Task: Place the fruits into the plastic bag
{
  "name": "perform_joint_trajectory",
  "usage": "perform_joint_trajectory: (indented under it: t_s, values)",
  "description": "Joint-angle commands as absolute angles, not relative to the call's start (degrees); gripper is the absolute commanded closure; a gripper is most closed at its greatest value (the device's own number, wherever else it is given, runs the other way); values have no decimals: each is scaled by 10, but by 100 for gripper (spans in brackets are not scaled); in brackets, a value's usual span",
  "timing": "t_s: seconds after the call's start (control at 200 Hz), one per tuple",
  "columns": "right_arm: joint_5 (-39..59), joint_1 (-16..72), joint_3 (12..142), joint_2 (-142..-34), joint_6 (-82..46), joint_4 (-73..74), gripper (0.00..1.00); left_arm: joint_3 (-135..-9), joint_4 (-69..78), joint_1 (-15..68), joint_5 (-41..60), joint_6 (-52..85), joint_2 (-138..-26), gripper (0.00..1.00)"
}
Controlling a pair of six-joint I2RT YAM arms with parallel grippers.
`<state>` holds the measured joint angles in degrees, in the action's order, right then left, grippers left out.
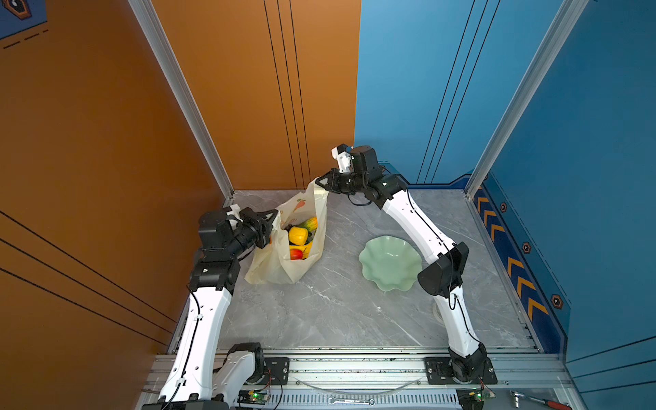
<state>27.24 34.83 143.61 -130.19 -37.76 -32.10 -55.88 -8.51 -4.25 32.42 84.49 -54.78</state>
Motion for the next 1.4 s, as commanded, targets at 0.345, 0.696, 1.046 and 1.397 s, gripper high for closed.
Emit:
perform_joint_trajectory:
  t_s: [0.345,0.696,1.046,1.397]
  values:
    - [294,362,1389,-1308,-351,-348,100,-528,-83,-54,337,830,-533,100]
    - [318,389,1353,-1310,-350,-348,100,-482,-77,-54,346,813,-549,100]
    - [323,398,1305,-1321,-351,-348,96,-456,-79,-61,339,766,-581,100]
    - [309,417,1289,-1348,-353,-350,95,-426,-74,-56,320,727,-616,100]
